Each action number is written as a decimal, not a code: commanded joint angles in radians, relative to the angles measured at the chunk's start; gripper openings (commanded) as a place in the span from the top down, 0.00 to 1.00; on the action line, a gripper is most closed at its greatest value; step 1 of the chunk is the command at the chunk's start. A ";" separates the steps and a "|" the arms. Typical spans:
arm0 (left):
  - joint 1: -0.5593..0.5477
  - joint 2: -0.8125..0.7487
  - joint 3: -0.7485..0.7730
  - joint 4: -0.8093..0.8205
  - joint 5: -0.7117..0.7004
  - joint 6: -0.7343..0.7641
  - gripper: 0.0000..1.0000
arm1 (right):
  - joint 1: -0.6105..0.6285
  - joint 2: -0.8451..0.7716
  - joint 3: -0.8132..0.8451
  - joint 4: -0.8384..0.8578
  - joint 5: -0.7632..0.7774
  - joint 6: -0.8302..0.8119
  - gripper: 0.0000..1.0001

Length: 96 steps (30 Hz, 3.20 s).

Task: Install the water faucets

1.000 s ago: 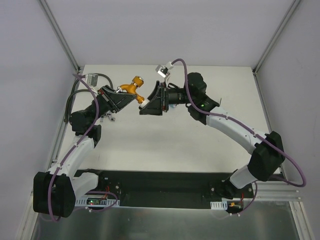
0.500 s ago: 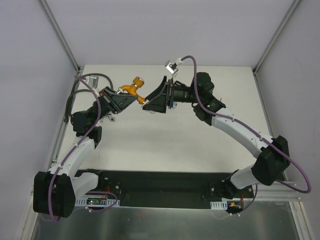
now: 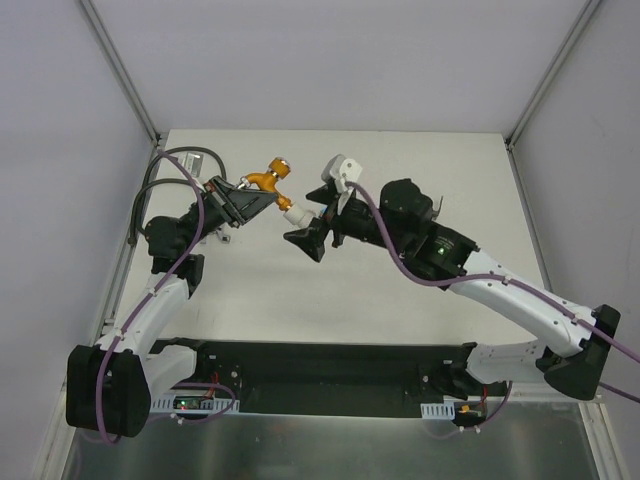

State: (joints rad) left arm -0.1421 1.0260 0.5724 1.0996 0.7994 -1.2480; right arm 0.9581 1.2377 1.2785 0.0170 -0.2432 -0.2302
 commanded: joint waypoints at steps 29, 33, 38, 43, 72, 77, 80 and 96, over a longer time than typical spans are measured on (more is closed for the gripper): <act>0.010 -0.030 0.037 0.048 -0.011 0.012 1.00 | 0.271 0.208 -0.016 0.199 0.714 -0.519 0.98; 0.010 -0.027 0.034 0.101 0.000 0.001 1.00 | 0.205 0.135 -0.034 0.160 0.451 -0.330 0.98; 0.010 -0.020 0.030 0.236 0.021 -0.031 1.00 | 0.070 0.089 -0.025 0.149 -0.008 -0.076 0.98; 0.010 -0.015 0.027 0.336 0.040 -0.053 1.00 | -0.010 0.095 0.013 0.207 -0.324 0.100 0.98; 0.010 -0.020 -0.017 0.531 -0.005 -0.068 1.00 | -0.145 0.384 0.074 0.832 -0.667 1.093 0.98; 0.010 -0.015 -0.016 0.497 -0.012 -0.077 1.00 | -0.156 0.347 0.059 0.706 -0.648 0.959 0.98; 0.010 -0.018 -0.016 0.461 -0.019 -0.076 0.90 | -0.168 0.315 0.042 0.631 -0.614 0.873 0.98; 0.010 -0.029 0.015 0.289 0.007 -0.039 0.08 | -0.127 0.106 0.134 -0.181 -0.165 0.146 0.98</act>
State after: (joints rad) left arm -0.1253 1.0142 0.5571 1.2938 0.7837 -1.3167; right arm 0.7834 1.3827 1.3338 0.0097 -0.5621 0.1295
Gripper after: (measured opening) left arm 0.904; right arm 0.436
